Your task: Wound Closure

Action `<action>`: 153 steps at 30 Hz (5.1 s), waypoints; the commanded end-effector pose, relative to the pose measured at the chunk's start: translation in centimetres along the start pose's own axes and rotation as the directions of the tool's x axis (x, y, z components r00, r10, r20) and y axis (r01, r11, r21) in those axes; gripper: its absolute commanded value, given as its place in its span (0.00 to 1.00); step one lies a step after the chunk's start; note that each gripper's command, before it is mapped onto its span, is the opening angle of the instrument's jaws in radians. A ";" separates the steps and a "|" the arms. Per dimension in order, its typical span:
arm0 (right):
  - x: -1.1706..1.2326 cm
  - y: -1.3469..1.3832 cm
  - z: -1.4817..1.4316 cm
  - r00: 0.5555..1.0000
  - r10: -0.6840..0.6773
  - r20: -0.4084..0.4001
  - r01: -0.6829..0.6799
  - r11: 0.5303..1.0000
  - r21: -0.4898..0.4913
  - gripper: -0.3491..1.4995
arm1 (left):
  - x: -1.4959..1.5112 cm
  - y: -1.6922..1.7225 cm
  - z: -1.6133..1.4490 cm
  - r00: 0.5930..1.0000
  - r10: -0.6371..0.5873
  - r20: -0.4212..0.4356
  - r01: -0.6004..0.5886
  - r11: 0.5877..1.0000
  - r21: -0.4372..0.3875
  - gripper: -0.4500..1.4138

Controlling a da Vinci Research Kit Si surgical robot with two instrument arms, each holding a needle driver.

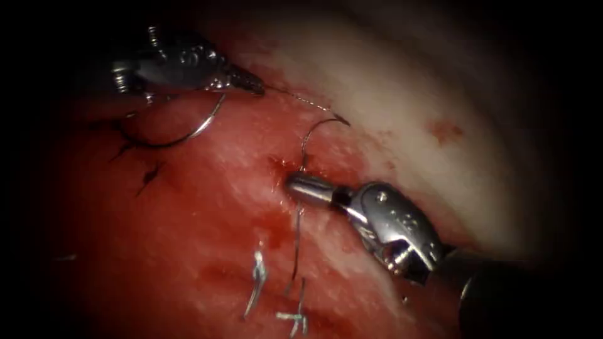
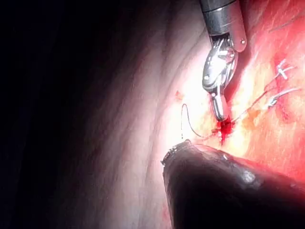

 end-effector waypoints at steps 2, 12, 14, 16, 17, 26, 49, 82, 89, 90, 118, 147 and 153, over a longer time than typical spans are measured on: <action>-0.01 0.10 0.16 1.000 0.001 -0.029 -0.002 1.000 -0.016 0.00 | 0.01 0.00 0.07 1.000 0.007 0.002 -0.007 1.000 -0.007 0.00; 0.27 0.38 0.28 0.986 0.031 -0.162 -0.031 1.000 -0.002 0.00 | -0.04 0.22 0.28 0.999 0.038 0.015 -0.037 0.998 -0.043 0.00; 0.26 0.40 0.26 0.985 0.035 -0.169 -0.033 0.999 0.013 0.00 | -0.06 0.23 0.31 0.999 0.042 0.022 -0.041 0.998 -0.051 0.00; 0.26 0.41 0.25 0.985 0.037 -0.170 -0.033 0.999 0.022 0.00 | -0.07 0.24 0.33 0.999 0.044 0.027 -0.043 0.998 -0.053 0.00; 0.26 0.44 0.24 0.983 0.039 -0.177 -0.034 0.999 0.029 0.00 | -0.10 0.28 0.38 0.998 0.053 0.035 -0.051 0.997 -0.064 0.00; 0.24 0.58 0.21 0.978 0.114 -0.176 -0.099 0.991 0.090 0.35 | -0.15 0.38 0.58 0.996 0.074 0.043 -0.070 0.994 -0.087 0.00; 0.31 0.64 0.22 0.997 0.075 0.013 -0.064 0.732 0.678 0.25 | -0.28 0.07 0.79 0.997 0.073 0.029 -0.069 0.992 -0.106 0.00; -0.28 0.02 0.39 0.930 -0.352 0.106 0.021 0.340 0.940 0.55 | -0.35 0.14 0.80 0.995 0.091 0.037 -0.086 0.989 -0.121 0.00; -0.33 0.08 0.43 0.928 -0.358 0.100 0.031 0.343 0.939 0.55 | -0.34 0.18 0.77 0.995 0.092 0.039 -0.086 0.988 -0.124 0.00; -0.35 0.07 0.44 0.926 -0.364 0.102 0.031 0.343 0.939 0.55 | -0.34 0.18 0.76 0.995 0.092 0.039 -0.086 0.988 -0.125 0.00; -0.19 -0.04 0.37 0.913 -0.400 0.080 0.065 0.337 0.939 0.00 | -0.57 0.55 0.59 0.995 0.093 0.040 -0.088 0.989 -0.122 0.00; 0.19 -0.12 0.29 0.934 -0.347 0.088 0.052 0.375 0.925 0.00 | -0.46 0.84 0.15 0.994 0.099 0.052 -0.092 0.989 -0.118 0.00; 0.26 0.00 0.23 0.940 -0.328 0.094 0.047 0.396 0.917 0.00 | -0.68 1.02 0.15 0.991 0.120 0.064 -0.112 0.987 -0.115 0.00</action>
